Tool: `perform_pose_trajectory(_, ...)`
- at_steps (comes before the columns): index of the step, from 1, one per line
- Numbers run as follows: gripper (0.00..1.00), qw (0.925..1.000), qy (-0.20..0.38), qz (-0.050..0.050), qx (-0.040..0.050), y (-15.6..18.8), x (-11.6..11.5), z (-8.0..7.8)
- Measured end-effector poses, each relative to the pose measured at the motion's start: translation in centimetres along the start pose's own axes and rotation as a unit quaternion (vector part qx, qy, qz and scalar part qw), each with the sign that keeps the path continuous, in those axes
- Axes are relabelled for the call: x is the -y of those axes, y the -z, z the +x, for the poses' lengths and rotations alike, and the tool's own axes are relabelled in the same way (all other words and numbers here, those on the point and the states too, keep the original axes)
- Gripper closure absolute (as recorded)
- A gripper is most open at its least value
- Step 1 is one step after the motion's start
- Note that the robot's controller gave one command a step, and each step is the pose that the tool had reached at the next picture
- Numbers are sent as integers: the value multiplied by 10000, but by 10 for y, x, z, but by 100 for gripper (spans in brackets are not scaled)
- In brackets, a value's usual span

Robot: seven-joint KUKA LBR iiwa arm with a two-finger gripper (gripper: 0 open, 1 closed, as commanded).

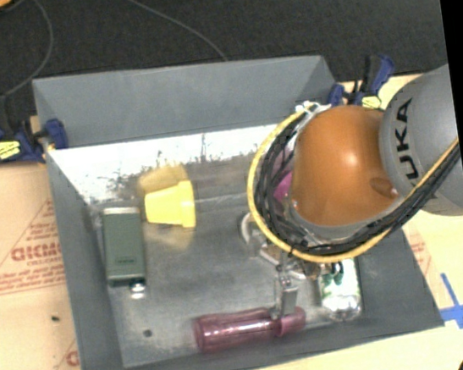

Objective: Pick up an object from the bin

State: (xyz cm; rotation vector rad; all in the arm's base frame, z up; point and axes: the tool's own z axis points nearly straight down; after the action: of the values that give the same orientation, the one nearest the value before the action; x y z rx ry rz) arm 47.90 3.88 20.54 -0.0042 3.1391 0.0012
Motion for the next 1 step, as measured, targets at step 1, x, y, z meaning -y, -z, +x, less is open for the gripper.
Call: perform_pose_trajectory(1, 0, 9996, 266, -5, -7, -110, -45, 3)
